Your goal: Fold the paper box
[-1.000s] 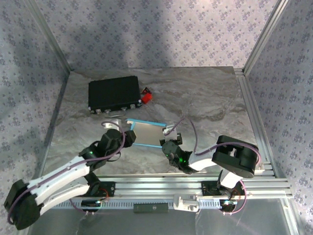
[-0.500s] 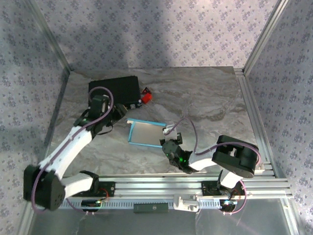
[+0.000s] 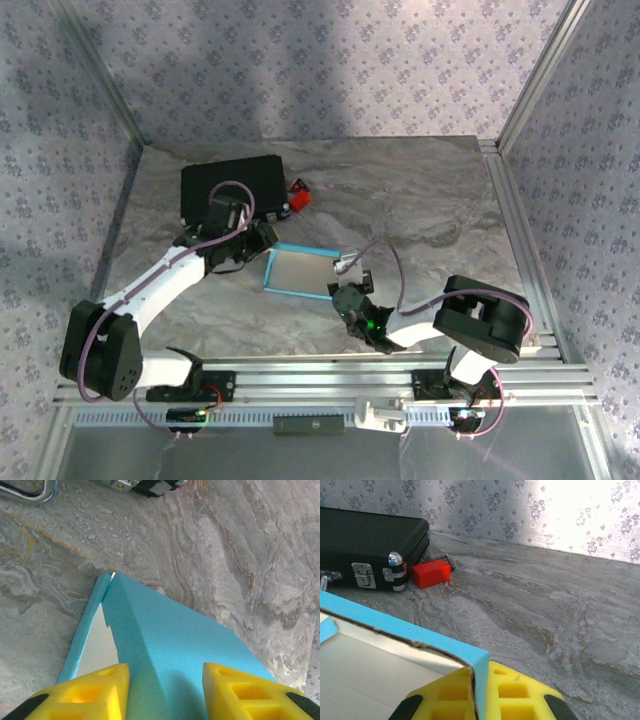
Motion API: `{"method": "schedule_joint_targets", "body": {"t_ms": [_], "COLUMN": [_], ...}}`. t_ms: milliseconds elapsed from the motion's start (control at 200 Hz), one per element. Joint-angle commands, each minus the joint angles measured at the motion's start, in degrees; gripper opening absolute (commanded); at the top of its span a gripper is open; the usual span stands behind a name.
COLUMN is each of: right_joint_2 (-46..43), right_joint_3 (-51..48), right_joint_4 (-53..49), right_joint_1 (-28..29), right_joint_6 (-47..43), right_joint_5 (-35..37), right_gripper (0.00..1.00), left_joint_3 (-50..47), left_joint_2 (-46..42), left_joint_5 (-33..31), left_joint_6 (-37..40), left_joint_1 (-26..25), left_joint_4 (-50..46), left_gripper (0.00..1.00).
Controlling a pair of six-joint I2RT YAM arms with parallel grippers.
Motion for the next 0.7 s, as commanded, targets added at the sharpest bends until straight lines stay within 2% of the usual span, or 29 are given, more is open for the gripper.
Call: {"method": "schedule_joint_targets", "body": {"t_ms": [0, 230, 695], "right_joint_2": [1.2, 1.5, 0.9], "right_joint_3": [-0.5, 0.4, 0.6], "right_joint_4": [-6.1, -6.4, -8.1], "right_joint_1": [0.0, 0.0, -0.4], "right_joint_6": [0.3, 0.2, 0.8], "right_joint_5": [-1.8, -2.4, -3.2], "right_gripper": [0.0, 0.0, 0.0], "left_joint_3": [-0.8, -3.0, -6.7], "left_joint_2": [1.3, 0.3, -0.2], "left_joint_5": [1.9, 0.9, -0.6], "left_joint_6": [0.1, -0.3, -0.9], "left_joint_1": [-0.6, -1.9, -3.4], "left_joint_4": [1.8, 2.4, 4.1], "left_gripper": [0.38, 0.32, 0.26]}}
